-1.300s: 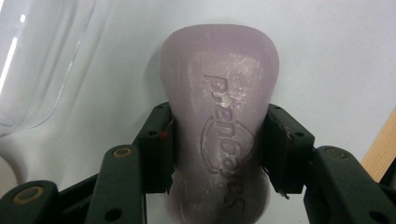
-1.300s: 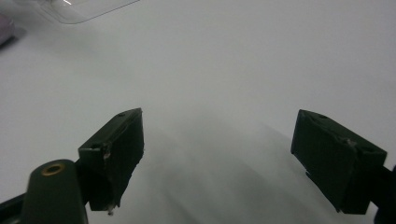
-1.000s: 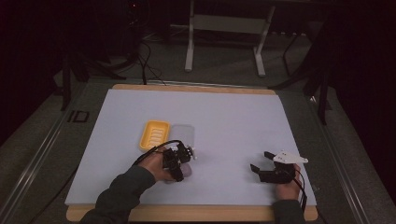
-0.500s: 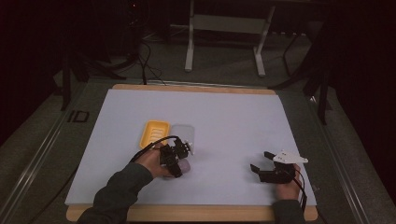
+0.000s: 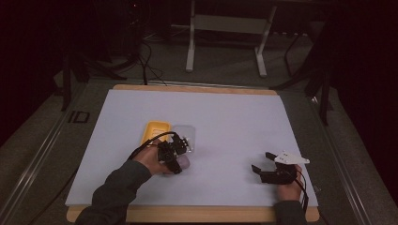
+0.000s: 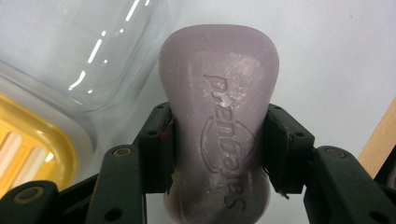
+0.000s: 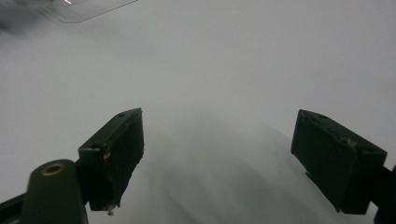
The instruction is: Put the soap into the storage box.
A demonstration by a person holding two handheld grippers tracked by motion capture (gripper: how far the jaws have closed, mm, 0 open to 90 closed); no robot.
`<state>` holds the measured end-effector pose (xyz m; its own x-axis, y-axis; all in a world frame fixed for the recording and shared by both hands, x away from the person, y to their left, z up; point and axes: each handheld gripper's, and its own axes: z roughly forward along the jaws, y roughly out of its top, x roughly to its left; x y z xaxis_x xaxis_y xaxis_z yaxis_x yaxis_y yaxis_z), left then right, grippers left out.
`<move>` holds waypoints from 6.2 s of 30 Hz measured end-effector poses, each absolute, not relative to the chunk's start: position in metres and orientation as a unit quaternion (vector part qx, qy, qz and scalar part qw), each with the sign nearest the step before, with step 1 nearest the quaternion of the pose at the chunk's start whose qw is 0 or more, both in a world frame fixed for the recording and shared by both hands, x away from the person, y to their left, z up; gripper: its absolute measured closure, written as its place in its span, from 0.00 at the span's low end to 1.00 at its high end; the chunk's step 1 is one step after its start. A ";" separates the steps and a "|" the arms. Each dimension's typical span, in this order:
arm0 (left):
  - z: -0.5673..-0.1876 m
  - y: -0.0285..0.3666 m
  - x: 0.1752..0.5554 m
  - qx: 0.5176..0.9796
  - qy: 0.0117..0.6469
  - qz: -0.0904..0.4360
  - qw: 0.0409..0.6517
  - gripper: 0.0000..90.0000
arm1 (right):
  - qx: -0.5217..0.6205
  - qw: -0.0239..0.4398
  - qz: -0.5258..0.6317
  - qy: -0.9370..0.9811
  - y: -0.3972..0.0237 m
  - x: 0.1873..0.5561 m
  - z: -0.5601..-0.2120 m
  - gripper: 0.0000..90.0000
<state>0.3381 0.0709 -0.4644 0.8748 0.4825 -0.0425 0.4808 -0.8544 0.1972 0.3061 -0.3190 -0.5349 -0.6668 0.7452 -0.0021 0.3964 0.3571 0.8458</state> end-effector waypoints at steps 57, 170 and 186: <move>-0.403 0.103 0.391 0.943 0.299 0.045 0.138 0.56 | 0.357 0.198 0.439 0.801 -0.319 0.306 -0.535 0.19; -0.455 0.149 0.438 0.869 0.474 0.038 0.135 0.56 | 0.354 0.197 0.432 0.806 -0.317 0.307 -0.535 0.19; -0.467 0.150 0.439 0.865 0.486 0.034 0.123 0.56 | 0.353 0.198 0.431 0.806 -0.317 0.307 -0.535 0.19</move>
<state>0.4387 0.1505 -0.4668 0.5260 0.8483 -0.0617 0.8316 -0.4977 0.2462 0.3072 -0.3170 -0.5353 -0.6722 0.7402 -0.0140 0.3991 0.3783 0.8352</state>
